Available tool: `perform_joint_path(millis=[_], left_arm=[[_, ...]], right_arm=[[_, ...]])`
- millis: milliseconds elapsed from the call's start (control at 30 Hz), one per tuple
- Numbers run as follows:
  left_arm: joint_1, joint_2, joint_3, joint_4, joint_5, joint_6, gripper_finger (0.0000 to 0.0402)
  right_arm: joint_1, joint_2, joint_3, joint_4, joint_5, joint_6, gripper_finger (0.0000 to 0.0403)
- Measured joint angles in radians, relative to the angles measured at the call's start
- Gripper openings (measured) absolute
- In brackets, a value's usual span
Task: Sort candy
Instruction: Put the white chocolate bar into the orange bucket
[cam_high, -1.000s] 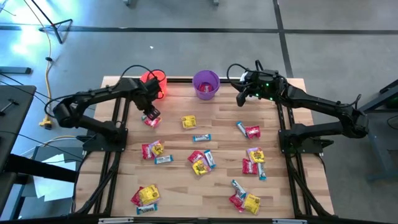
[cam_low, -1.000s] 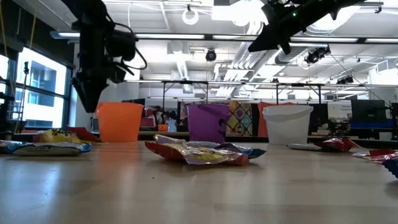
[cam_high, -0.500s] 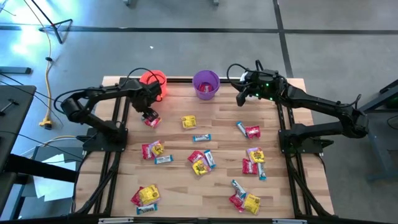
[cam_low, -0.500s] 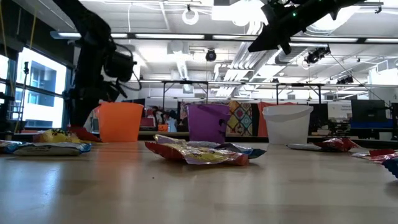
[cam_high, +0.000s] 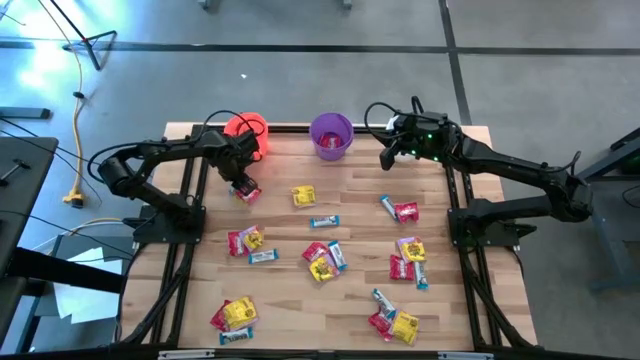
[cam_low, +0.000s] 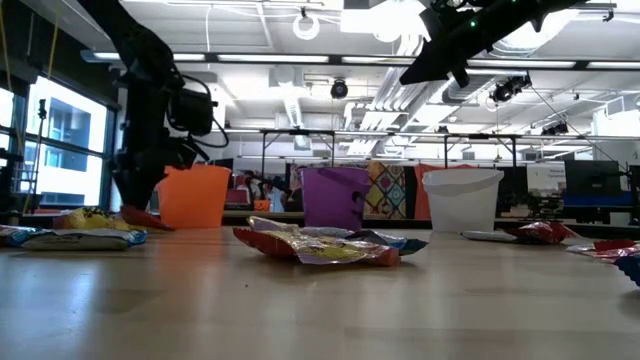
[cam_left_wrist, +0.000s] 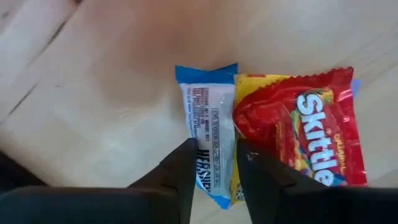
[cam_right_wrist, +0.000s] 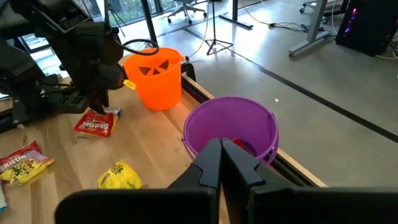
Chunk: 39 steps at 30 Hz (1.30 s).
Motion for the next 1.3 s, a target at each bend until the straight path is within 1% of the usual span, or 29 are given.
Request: perform_joint_path(millis=[167,300,400,533,567,667,767,900,1033,1133,1233,1300], left_arm=[[0.013,0.024,0.004,0.000,-0.012,-0.028,0.0100],[0.020,0.039,0.004,-0.003,-0.028,-0.014,0.0098],[0.020,0.038,0.003,-0.008,-0.029,0.002,0.0073],[0.020,0.023,0.001,-0.005,-0.029,0.028,0.0015],[0.020,0.018,0.000,0.001,-0.029,0.028,0.0008],[0.021,-0.008,-0.004,-0.006,-0.024,0.027,0.0007],[0.018,-0.059,-0.004,-0.044,0.006,0.008,0.0002],[-0.008,-0.181,-0.003,-0.074,0.046,-0.029,0.0001],[-0.018,-0.335,-0.003,-0.060,0.157,-0.078,0.0001],[-0.018,-0.442,0.022,0.001,0.222,-0.154,0.0000],[-0.010,-0.510,0.070,0.128,0.210,-0.252,0.0000],[0.011,-0.520,0.113,0.183,0.160,-0.290,0.0000]], right_arm=[[0.000,0.000,0.000,0.000,0.000,0.000,0.0000],[0.000,0.000,0.000,0.000,0.000,0.000,0.0000],[0.000,0.000,0.000,0.000,0.000,0.000,0.0000],[0.000,0.000,0.000,0.000,0.000,0.000,0.0000],[0.000,0.000,0.000,0.000,0.000,0.001,0.0000],[0.000,0.000,0.000,0.000,0.000,0.005,0.0000],[0.000,0.000,0.000,0.000,0.000,0.000,0.0000],[0.000,0.000,0.000,0.000,0.000,0.000,0.0000],[0.000,0.000,0.000,0.000,0.000,0.000,0.0000],[0.000,0.000,0.000,0.000,0.000,0.000,0.0000],[0.000,0.000,0.000,0.000,0.000,0.000,0.0000],[0.000,0.000,0.000,0.002,0.001,0.005,0.0000]])
